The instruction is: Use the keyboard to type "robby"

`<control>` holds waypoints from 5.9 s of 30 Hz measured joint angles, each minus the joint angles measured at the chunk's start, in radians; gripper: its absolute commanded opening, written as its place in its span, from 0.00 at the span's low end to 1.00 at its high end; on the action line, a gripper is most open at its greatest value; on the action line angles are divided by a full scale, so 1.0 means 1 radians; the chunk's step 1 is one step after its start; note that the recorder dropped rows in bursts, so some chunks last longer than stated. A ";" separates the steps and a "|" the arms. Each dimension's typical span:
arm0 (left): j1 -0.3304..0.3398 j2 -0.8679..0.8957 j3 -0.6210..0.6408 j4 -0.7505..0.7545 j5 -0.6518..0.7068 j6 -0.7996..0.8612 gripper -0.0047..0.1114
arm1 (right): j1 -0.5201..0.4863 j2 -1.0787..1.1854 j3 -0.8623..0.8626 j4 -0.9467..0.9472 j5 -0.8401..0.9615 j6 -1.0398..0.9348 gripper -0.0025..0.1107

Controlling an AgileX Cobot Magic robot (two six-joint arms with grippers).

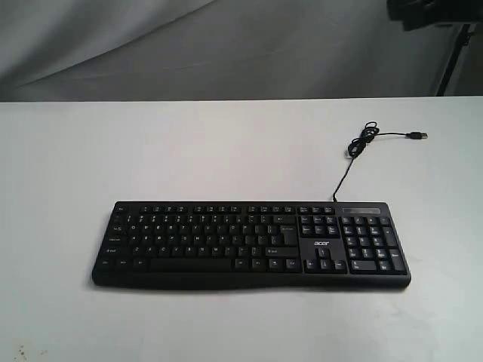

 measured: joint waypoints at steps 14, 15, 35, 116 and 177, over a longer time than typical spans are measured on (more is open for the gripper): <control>0.000 0.000 0.000 0.000 0.000 0.000 0.04 | 0.255 0.331 -0.002 -0.039 -0.004 -0.226 0.02; 0.000 0.000 0.000 0.000 0.000 0.000 0.04 | 0.280 0.336 -0.002 -0.039 -0.011 -0.236 0.02; 0.000 0.000 0.000 0.000 0.000 0.000 0.04 | 0.600 0.533 -0.138 -0.026 -0.090 -0.319 0.02; 0.000 0.000 0.000 0.000 0.000 0.000 0.04 | 0.610 0.813 -0.324 -0.035 -0.053 -0.267 0.02; 0.000 0.000 0.000 0.000 0.000 0.000 0.04 | 0.458 0.619 -0.045 -0.009 -0.039 -0.383 0.02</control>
